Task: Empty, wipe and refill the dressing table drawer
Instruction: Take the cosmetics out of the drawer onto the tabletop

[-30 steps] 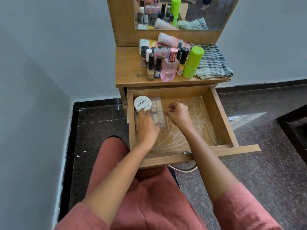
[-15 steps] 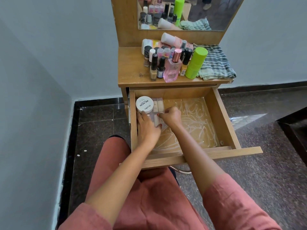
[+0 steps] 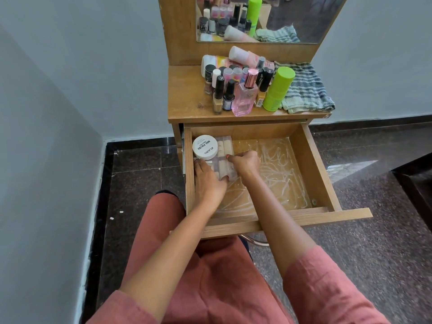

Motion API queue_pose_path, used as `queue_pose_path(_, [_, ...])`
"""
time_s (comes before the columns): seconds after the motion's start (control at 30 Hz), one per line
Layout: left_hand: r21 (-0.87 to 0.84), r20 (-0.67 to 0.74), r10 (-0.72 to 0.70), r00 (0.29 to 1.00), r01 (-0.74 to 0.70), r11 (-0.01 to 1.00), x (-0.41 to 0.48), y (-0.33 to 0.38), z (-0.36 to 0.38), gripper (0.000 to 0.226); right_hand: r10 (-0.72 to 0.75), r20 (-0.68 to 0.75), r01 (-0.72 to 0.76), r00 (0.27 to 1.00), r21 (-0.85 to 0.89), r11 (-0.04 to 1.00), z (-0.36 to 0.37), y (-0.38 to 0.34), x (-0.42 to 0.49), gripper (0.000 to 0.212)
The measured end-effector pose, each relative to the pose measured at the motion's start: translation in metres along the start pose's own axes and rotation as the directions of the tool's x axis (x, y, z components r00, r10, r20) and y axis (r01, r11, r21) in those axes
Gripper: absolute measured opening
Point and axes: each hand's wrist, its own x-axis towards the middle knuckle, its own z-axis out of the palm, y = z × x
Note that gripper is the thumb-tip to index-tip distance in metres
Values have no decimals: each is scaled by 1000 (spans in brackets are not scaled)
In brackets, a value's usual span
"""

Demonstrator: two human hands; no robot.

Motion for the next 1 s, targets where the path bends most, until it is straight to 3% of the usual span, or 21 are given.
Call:
queue_pose_path(0.37, [-5, 13, 2, 1000, -2, 1000, -2, 0, -1, 79, 42, 76, -44, 996, 23, 999, -10, -2, 3, 30])
queue_pose_path(0.73, [-261, -37, -37, 999, 26, 965, -1, 2, -3, 48, 178, 150, -188, 973, 56, 981, -22, 10, 11, 36])
queue_pose_path(1.0, [-436, 63, -179, 982, 188, 880, 2, 5, -2, 38, 205, 180, -213, 962, 25, 977, -42, 14, 3, 46])
